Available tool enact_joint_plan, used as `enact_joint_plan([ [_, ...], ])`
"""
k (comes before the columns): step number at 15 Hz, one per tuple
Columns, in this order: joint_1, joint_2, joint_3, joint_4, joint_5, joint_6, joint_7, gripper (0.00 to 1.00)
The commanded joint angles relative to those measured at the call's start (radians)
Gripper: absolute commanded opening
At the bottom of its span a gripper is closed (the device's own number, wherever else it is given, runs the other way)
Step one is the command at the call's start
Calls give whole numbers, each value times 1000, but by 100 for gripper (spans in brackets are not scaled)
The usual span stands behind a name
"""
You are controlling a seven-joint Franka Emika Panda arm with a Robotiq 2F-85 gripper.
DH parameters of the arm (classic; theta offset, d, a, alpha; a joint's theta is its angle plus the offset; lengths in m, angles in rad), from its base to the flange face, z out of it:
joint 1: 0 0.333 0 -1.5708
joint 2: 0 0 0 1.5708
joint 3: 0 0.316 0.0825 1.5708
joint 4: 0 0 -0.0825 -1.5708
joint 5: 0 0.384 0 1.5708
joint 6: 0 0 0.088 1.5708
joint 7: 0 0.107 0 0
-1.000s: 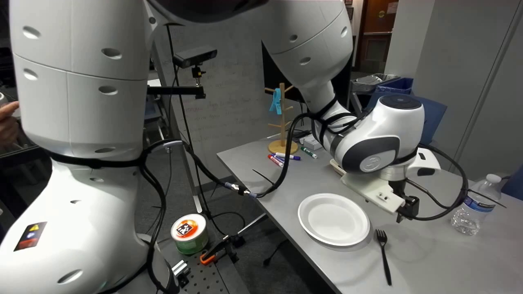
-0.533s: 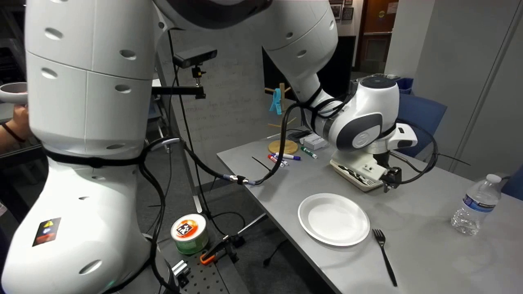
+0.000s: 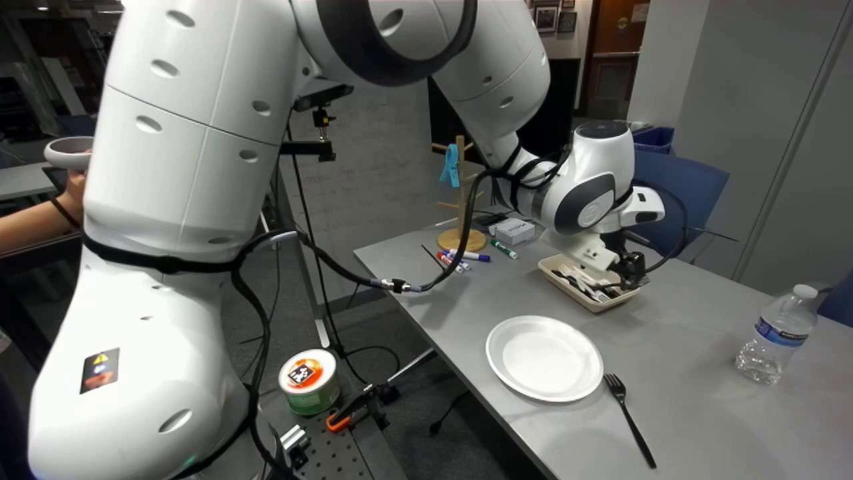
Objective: Take a black fork and put it on the right side of the plate then take a white fork and put it at the left of the plate
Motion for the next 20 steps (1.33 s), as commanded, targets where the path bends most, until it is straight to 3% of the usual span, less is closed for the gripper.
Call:
enact_joint_plan([
  [1,8,16,-3,23,-11,-3,21,100],
  [5,22,55,-11,67,-16,-3,37,100],
  [9,5,25,-18,15,-17,-12,29,100],
  [20,40,129,54,138,-27,-9,-22,100],
])
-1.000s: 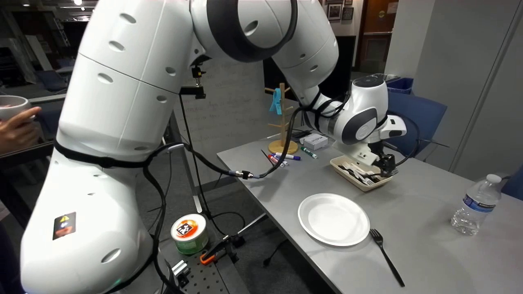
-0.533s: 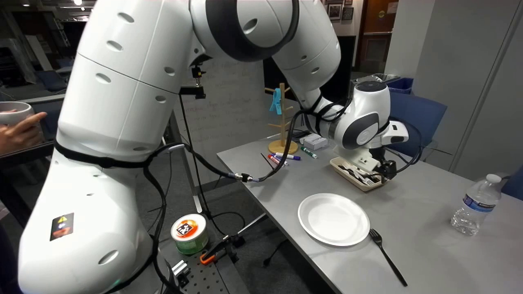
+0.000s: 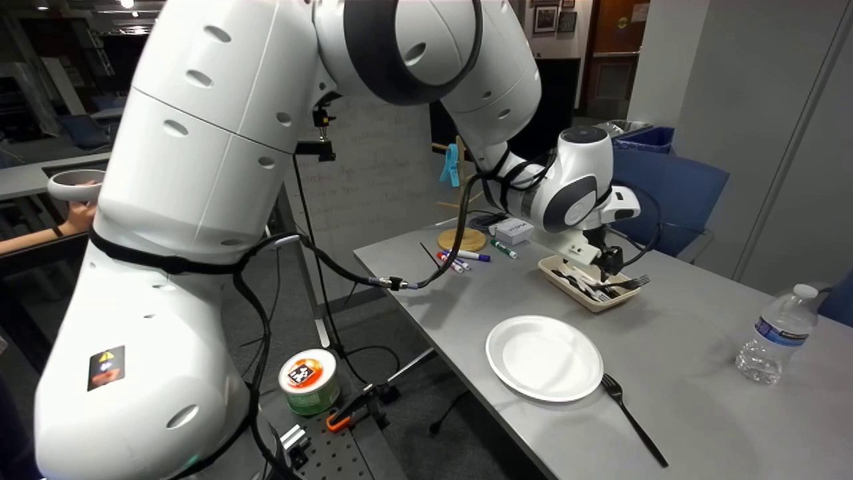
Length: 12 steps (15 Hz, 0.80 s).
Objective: Take a black fork and put it on the right side of the plate then take a white fork and put it at the left of the plate
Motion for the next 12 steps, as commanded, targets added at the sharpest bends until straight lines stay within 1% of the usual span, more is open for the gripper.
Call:
enact_joint_plan([
  [1,10,79,18,86,-18,-6,-16,100],
  [4,40,140,-2,138,-28,-3,10,100],
  [9,59,233,-9,241,-33,-19,12,100],
  [12,57,271,-6,278,-29,-27,12,100],
])
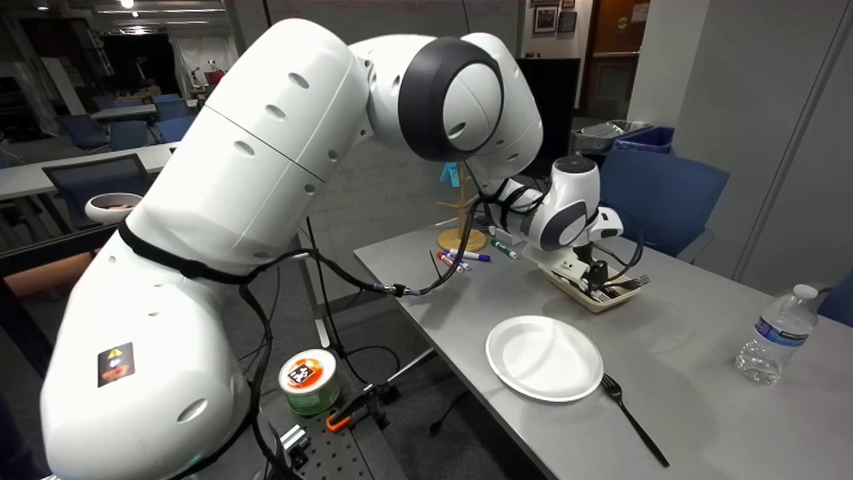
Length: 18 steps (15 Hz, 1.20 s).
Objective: Take a black fork and put it on the right side of the plate then take a white fork and put it at the left of the plate
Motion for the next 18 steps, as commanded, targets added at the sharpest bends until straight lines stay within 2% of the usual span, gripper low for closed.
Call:
enact_joint_plan([
  [1,8,65,-11,83,-22,-26,10,100],
  [12,-45,55,7,44,-5,-54,-9,100],
  [18,-68,-10,59,-6,10,-48,-36,100],
])
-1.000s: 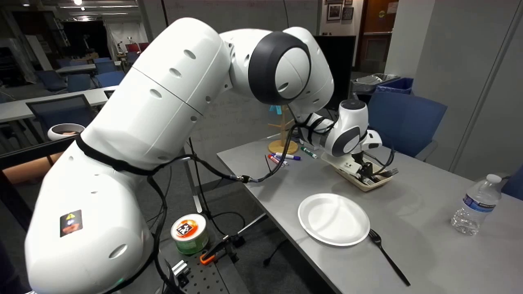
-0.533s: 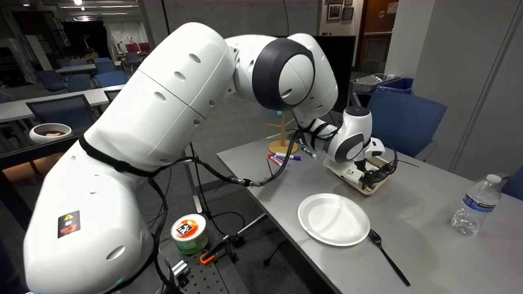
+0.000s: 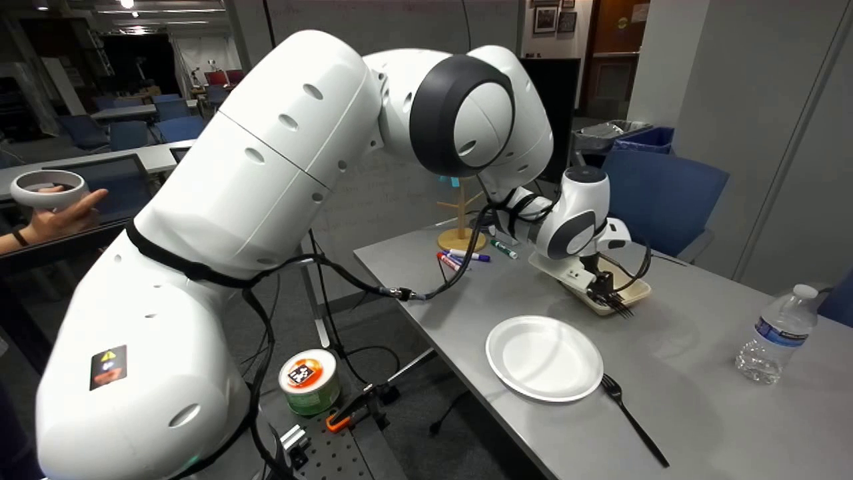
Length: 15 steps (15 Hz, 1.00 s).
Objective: Take a black fork and put it on the right side of the plate then take a white fork and put it at the left of the plate
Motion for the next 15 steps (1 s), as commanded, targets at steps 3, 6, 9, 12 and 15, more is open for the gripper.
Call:
enact_joint_plan([
  [3,-36,-61,60,-34,10,-19,-42,100],
  [6,-32,-54,57,-10,4,-11,-44,100],
  [9,-16,-20,36,49,-2,-12,-26,100],
  [12,-8,10,26,102,-3,-22,-13,100],
  [15,6,56,5,161,-9,-24,5,100],
])
